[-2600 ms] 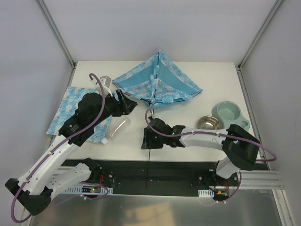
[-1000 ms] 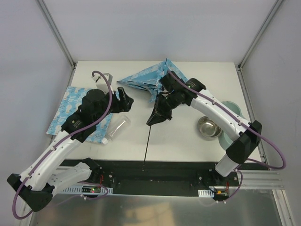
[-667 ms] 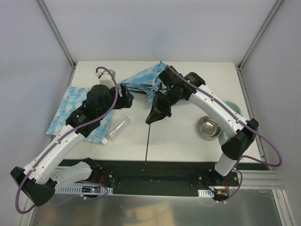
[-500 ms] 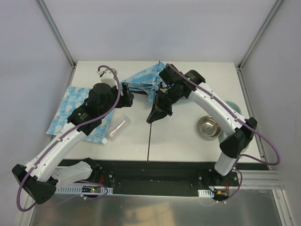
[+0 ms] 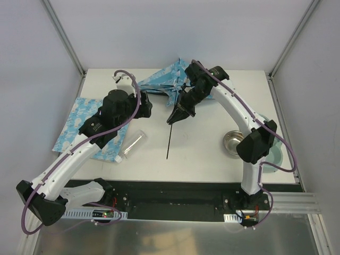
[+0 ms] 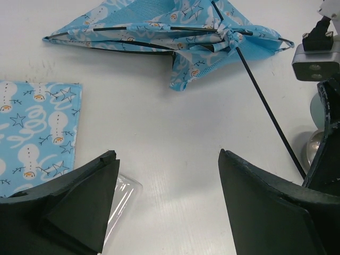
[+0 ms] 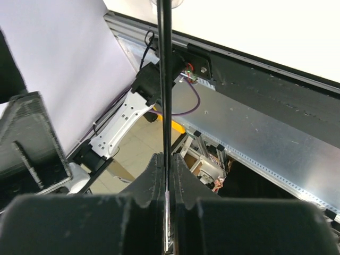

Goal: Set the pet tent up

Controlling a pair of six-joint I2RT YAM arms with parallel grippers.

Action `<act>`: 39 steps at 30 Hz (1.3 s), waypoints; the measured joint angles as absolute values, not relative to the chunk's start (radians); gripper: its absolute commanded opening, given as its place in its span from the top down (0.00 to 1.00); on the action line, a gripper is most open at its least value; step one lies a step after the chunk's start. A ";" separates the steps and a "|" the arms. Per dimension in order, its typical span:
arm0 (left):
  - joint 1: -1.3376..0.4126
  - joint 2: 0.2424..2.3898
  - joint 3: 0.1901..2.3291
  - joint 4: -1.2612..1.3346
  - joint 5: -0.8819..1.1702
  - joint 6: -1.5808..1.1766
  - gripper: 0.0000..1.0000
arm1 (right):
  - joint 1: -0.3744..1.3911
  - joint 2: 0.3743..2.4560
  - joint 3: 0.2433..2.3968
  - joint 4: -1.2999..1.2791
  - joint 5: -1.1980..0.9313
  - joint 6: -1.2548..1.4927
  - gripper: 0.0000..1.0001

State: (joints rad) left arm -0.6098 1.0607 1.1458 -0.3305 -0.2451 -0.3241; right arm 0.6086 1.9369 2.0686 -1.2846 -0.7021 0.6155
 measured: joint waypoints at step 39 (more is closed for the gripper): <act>-0.609 0.991 1.117 -0.313 0.235 -0.352 0.16 | 0.576 1.958 2.212 -0.836 -0.543 0.556 1.00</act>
